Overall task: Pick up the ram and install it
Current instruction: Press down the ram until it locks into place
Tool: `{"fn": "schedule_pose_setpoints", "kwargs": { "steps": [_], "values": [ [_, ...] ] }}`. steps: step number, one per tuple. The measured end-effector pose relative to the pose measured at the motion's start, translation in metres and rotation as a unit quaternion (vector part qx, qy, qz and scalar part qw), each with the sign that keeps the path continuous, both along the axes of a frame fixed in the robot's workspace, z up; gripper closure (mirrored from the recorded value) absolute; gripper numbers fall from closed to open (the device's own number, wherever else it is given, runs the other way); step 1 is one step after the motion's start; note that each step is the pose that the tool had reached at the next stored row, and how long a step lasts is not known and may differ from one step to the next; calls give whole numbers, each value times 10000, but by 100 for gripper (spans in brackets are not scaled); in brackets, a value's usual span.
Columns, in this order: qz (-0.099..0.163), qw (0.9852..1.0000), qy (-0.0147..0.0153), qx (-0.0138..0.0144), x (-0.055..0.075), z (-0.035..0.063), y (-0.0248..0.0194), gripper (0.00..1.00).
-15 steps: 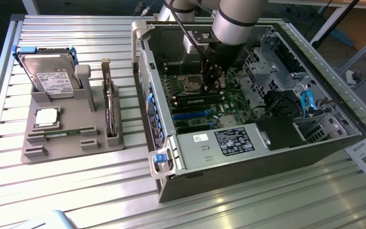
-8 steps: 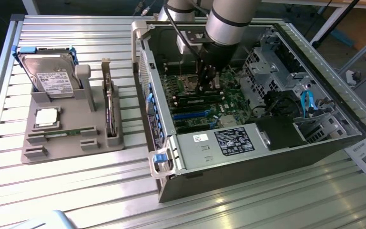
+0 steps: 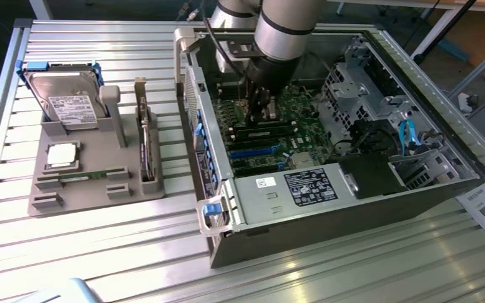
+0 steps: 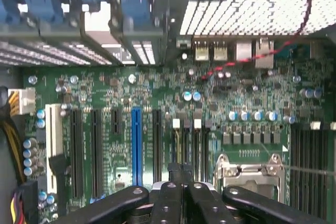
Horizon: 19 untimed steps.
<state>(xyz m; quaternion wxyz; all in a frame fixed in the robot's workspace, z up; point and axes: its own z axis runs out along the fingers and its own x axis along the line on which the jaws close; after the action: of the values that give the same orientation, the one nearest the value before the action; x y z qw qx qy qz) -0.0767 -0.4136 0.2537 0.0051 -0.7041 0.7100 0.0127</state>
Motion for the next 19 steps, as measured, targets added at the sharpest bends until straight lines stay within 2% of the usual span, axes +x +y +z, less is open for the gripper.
{"fn": "schedule_pose_setpoints", "kwargs": {
  "steps": [7,19],
  "values": [
    [-1,10000,-2,0,-165,-1,0,90],
    [0,10000,-5,0,-183,-54,0,90]
  ]
}}
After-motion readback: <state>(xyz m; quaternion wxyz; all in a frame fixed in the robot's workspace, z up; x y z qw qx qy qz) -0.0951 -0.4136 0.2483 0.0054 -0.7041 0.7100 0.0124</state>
